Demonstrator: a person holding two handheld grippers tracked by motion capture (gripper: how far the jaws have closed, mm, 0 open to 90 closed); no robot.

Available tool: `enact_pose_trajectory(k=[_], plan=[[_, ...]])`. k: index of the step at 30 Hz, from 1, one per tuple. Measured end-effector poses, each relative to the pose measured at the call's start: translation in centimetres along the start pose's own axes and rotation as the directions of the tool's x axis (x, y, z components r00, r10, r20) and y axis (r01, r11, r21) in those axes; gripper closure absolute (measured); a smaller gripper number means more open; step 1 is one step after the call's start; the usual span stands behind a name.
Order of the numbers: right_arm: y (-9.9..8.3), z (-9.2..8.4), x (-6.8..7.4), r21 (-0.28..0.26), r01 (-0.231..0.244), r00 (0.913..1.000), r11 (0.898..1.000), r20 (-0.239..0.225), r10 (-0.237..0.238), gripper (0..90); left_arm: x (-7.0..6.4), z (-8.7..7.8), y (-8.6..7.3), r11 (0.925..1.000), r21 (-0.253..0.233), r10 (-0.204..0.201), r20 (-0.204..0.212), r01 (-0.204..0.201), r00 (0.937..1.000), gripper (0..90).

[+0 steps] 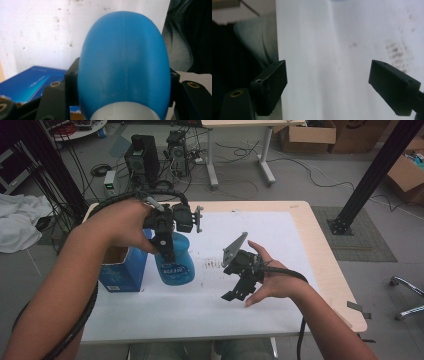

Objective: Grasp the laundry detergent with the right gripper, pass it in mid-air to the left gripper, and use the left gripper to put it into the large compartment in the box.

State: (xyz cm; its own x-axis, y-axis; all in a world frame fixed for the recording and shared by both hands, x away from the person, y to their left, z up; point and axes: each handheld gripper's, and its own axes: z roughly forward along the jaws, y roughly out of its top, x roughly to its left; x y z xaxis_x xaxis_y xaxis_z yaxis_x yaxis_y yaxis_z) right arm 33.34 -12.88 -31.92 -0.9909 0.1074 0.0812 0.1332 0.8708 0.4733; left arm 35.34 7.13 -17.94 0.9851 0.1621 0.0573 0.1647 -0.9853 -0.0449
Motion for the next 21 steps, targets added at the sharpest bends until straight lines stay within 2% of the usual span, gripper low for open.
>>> enact_pose_trajectory(k=[1, 4, 6, 8, 9, 10, 13, 15, 17, 19, 20, 21], plan=[[0.0, -0.2, 0.0, 0.04, 0.001, 0.9999, 0.999, 0.01, -0.002, 15.8, 0.1, -0.3, -0.1, 1.0, 0.001, -0.01, -0.001, 0.01, 1.0, 38.8], [-0.1, -1.3, 0.1, 0.07, 0.022, 0.9996, 0.997, 0.015, -0.023, 15.4, 0.4, -0.8, -0.4, 0.9995, 0.006, -0.031, -0.001, 0.031, 0.9995, 38.8], [-0.2, -2.0, 0.1, 0.076, 0.044, 0.999, 0.996, 0.005, -0.045, 15.2, 1.0, -1.4, -0.8, 0.9964, 0.012, -0.084, 0.005, 0.084, 0.9964, 38.7], [-0.2, -2.6, 0.1, 0.105, 0.051, 0.9985, 0.993, 0.011, -0.053, 16.1, 1.4, -1.9, -1.2, 0.9897, 0.013, -0.143, 0.018, 0.143, 0.9896, 38.8], [-0.2, -2.8, 0.0, 0.12, 0.051, 0.9984, 0.991, 0.019, -0.054, 16.3, 1.7, -2.2, -1.5, 0.9839, 0.017, -0.178, 0.025, 0.178, 0.9837, 38.7], [-0.3, -3.0, 0.0, 0.143, 0.056, 0.998, 0.988, 0.021, -0.06, 16.9, 2.0, -2.5, -1.7, 0.9749, 0.022, -0.222, 0.032, 0.222, 0.9745, 38.7], [-0.5, -3.6, -0.4, 0.207, 0.055, 0.9981, 0.977, 0.014, -0.059, 18.7, 2.9, -3.7, -2.7, 0.937, 0.029, -0.349, 0.043, 0.348, 0.9361, 38.8], [-0.7, -4.1, -0.8, 0.246, 0.046, 0.9987, 0.968, 0.009, -0.05, 17.9, 3.5, -4.5, -3.4, 0.9049, 0.031, -0.425, 0.043, 0.424, 0.904, 38.7], [-1.0, -4.7, -1.2, 0.276, 0.038, 0.9991, 0.96, 0.006, -0.042, 17.9, 4.1, -5.4, -4.1, 0.8703, 0.036, -0.492, 0.043, 0.491, 0.8693, 38.7], [-1.3, -5.2, -1.5, 0.302, 0.027, 0.9996, 0.953, 0.002, -0.029, 17.9, 4.7, -6.2, -4.9, 0.8304, 0.042, -0.557, 0.046, 0.555, 0.8292, 38.7], [-1.4, -5.5, -1.6, 0.317, 0.021, 0.9997, 0.948, 0.002, -0.023, 17.9, 5.0, -6.5, -5.2, 0.8135, 0.043, -0.582, 0.049, 0.58, 0.812, 38.7], [-1.6, -5.6, -1.7, 0.322, 0.019, 0.9998, 0.946, 0.005, -0.022, 17.9, 5.4, -7.0, -5.7, 0.7903, 0.042, -0.613, 0.058, 0.611, 0.7881, 38.7]])
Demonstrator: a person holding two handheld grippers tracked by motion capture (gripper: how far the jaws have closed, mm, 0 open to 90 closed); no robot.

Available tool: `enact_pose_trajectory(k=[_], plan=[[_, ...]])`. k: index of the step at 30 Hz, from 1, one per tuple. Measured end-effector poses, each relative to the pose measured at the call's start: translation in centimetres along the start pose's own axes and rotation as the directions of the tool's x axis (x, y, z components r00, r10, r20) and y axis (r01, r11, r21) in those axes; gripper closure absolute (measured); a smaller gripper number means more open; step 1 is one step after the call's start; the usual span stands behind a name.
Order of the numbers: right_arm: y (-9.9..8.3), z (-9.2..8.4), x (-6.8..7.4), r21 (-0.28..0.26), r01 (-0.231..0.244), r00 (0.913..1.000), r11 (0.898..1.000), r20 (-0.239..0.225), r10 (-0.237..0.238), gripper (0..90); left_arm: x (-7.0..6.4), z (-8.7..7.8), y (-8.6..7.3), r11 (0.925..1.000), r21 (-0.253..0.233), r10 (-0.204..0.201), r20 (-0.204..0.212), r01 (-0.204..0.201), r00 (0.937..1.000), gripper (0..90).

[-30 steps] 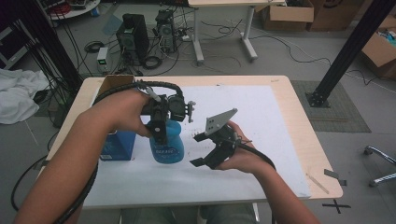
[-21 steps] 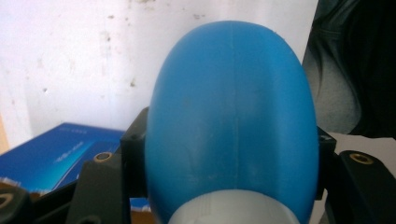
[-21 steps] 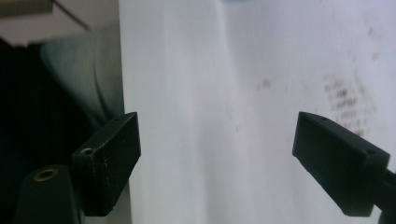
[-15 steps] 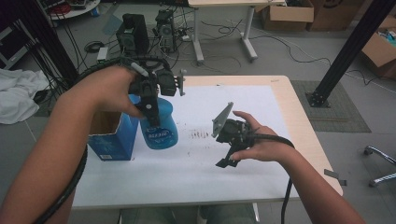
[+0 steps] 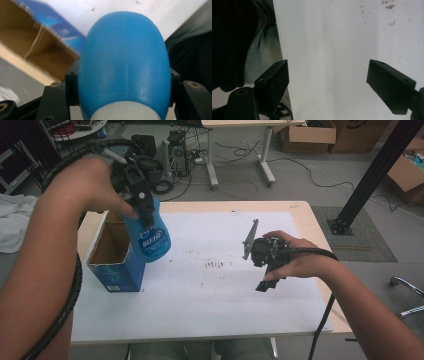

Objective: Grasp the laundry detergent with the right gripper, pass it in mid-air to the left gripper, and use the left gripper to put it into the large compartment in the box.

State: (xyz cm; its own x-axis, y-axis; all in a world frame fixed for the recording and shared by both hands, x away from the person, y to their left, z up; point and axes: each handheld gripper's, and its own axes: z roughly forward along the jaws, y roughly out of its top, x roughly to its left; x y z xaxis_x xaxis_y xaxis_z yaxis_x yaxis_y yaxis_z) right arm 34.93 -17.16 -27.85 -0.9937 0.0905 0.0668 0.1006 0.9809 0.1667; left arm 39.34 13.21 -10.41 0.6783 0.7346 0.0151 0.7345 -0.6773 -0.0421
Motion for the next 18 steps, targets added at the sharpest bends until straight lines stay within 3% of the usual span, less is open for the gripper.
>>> enact_pose_trajectory(k=[2, 4, 6, 8, 9, 12, 15, 16, 17, 18], plan=[[-0.6, -0.4, -0.2, 0.009, -0.009, 1.0, 1.0, 0.0, 0.009, 17.9, 0.8, -0.6, -0.3, 0.9975, -0.006, -0.07, 0.016, 0.07, 0.9974, 38.7], [-1.1, -0.8, -0.4, 0.017, -0.016, 0.9999, 1.0, 0.002, 0.016, 17.9, 1.7, -1.2, -0.7, 0.9911, -0.004, -0.133, 0.031, 0.133, 0.9907, 38.7], [-1.5, -1.2, -0.5, 0.026, -0.031, 0.9995, 0.999, 0.008, 0.031, 17.9, 2.4, -1.6, -0.9, 0.9806, -0.005, -0.195, 0.051, 0.196, 0.9794, 38.8], [-2.0, -1.4, -0.7, 0.029, -0.037, 0.9993, 0.999, 0.011, 0.036, 18.0, 3.3, -2.1, -1.3, 0.9656, -0.016, -0.258, 0.069, 0.26, 0.9637, 38.8], [-2.1, -1.5, -0.7, 0.027, -0.039, 0.9991, 0.999, 0.015, 0.039, 18.0, 3.9, -2.4, -1.6, 0.953, -0.018, -0.3, 0.08, 0.302, 0.9506, 38.9], [-2.7, -1.6, -0.9, 0.024, -0.046, 0.9989, 0.999, 0.01, 0.046, 18.0, 4.9, -2.9, -2.2, 0.9229, -0.019, -0.382, 0.085, 0.385, 0.9203, 38.8], [-3.0, -1.7, -1.0, 0.029, -0.049, 0.9988, 0.998, 0.007, 0.049, 18.2, 5.7, -3.6, -2.8, 0.8816, -0.011, -0.47, 0.069, 0.472, 0.8799, 38.8], [-3.0, -1.7, -1.0, 0.031, -0.05, 0.9988, 0.998, 0.004, 0.05, 18.4, 5.7, -3.6, -2.8, 0.8816, -0.011, -0.47, 0.069, 0.472, 0.8799, 38.9], [-3.1, -1.8, -1.0, 0.033, -0.044, 0.999, 0.998, 0.0, 0.044, 18.7, 6.2, -3.8, -3.0, 0.8549, -0.005, -0.518, 0.056, 0.519, 0.8537, 38.8], [-3.1, -1.8, -1.0, 0.03, -0.044, 0.999, 0.999, -0.002, 0.044, 18.8, 6.4, -3.9, -3.2, 0.8428, -0.004, -0.537, 0.053, 0.538, 0.8417, 38.9]])
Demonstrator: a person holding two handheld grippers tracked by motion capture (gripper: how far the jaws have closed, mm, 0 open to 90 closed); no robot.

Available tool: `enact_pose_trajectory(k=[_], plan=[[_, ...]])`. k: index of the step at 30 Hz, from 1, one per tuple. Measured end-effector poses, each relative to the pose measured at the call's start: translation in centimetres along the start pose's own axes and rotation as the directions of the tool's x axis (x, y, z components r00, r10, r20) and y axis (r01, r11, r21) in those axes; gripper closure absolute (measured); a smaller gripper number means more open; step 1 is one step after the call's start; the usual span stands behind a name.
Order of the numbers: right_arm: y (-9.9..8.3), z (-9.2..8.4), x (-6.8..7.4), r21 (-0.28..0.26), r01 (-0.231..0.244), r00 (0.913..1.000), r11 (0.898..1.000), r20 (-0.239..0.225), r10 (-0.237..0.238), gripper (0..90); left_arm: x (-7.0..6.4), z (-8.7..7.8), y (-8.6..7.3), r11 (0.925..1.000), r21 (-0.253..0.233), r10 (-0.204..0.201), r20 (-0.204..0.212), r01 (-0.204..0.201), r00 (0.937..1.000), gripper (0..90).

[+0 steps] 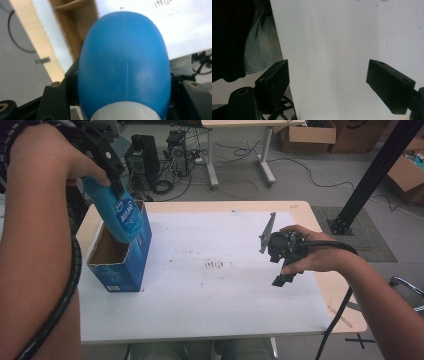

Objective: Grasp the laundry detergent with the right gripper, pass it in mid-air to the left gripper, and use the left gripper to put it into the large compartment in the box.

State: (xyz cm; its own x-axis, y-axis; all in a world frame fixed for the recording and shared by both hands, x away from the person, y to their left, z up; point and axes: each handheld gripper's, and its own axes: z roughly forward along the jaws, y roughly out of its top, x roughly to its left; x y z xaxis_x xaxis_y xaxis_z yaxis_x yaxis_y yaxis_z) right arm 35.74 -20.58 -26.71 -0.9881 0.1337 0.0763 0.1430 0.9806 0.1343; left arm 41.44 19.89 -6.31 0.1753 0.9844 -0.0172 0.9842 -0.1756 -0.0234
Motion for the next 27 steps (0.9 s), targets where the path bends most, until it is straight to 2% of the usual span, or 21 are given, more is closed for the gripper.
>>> enact_pose_trajectory(k=[5, 11, 15, 18, 27], plan=[[0.2, 0.2, -0.1, 0.007, 0.006, 1.0, 1.0, -0.004, -0.006, 18.7, 1.3, 0.1, 0.1, 0.9963, 0.004, -0.086, -0.011, 0.086, 0.9962, 38.9], [0.3, 0.4, -0.3, 0.003, 0.007, 1.0, 1.0, -0.006, -0.007, 18.8, 2.7, 1.0, 0.3, 0.9862, 0.005, -0.165, -0.03, 0.165, 0.9858, 38.9], [0.3, 0.5, -0.3, 0.004, 0.007, 1.0, 1.0, -0.005, -0.007, 18.2, 3.2, 2.1, 0.6, 0.9832, 0.006, -0.182, -0.047, 0.183, 0.9822, 38.9], [0.3, 0.7, -0.4, 0.008, 0.006, 1.0, 1.0, -0.008, -0.006, 18.3, 3.8, 4.2, 1.1, 0.9796, 0.021, -0.198, -0.059, 0.2, 0.9783, 38.9], [0.3, 1.1, -0.4, 0.008, 0.004, 0.9999, 1.0, -0.013, -0.004, 18.2, 4.9, 9.4, 2.1, 0.9772, 0.055, -0.202, -0.055, 0.205, 0.9778, 38.9]])
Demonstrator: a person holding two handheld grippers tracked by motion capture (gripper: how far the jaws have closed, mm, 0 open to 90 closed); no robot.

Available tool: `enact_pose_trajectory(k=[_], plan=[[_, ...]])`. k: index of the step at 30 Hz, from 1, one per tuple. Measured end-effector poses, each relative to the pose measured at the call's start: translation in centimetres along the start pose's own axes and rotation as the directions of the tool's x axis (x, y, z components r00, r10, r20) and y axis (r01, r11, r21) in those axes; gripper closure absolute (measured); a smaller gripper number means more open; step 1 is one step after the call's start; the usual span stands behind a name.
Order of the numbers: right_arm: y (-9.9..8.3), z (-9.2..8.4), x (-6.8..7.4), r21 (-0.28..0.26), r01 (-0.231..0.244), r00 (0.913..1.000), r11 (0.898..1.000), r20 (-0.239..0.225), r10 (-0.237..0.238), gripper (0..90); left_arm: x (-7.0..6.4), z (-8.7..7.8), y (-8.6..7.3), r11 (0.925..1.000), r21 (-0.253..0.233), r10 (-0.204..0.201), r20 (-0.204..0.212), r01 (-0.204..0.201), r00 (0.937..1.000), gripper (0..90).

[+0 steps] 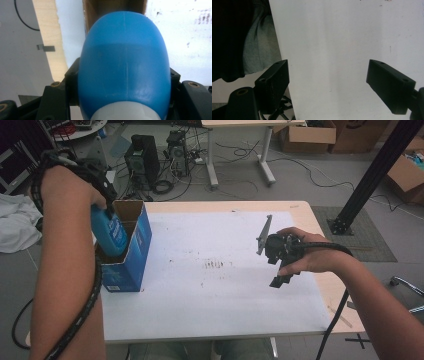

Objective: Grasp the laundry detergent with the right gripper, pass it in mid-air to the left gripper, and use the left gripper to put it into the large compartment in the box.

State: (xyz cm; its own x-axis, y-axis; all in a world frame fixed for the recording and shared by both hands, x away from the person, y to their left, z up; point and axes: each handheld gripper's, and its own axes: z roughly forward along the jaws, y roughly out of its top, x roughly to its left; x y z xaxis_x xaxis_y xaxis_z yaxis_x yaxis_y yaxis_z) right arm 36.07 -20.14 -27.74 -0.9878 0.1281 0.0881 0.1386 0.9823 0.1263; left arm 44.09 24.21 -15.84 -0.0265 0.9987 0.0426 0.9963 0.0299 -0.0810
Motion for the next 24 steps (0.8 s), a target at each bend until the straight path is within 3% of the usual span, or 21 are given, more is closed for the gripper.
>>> enact_pose_trajectory(k=[14, 24], plan=[[-0.1, 0.9, -0.2, 0.009, -0.009, 0.9998, 1.0, -0.017, 0.009, 18.2, 0.2, 7.3, 1.2, 0.9985, 0.042, 0.033, 0.004, -0.034, 0.9994, 38.8], [-0.3, 1.6, -0.3, 0.011, -0.015, 0.9994, 1.0, -0.031, 0.015, 18.2, -0.3, 10.6, 1.7, 0.9943, 0.08, 0.07, 0.006, -0.071, 0.9975, 38.9]])
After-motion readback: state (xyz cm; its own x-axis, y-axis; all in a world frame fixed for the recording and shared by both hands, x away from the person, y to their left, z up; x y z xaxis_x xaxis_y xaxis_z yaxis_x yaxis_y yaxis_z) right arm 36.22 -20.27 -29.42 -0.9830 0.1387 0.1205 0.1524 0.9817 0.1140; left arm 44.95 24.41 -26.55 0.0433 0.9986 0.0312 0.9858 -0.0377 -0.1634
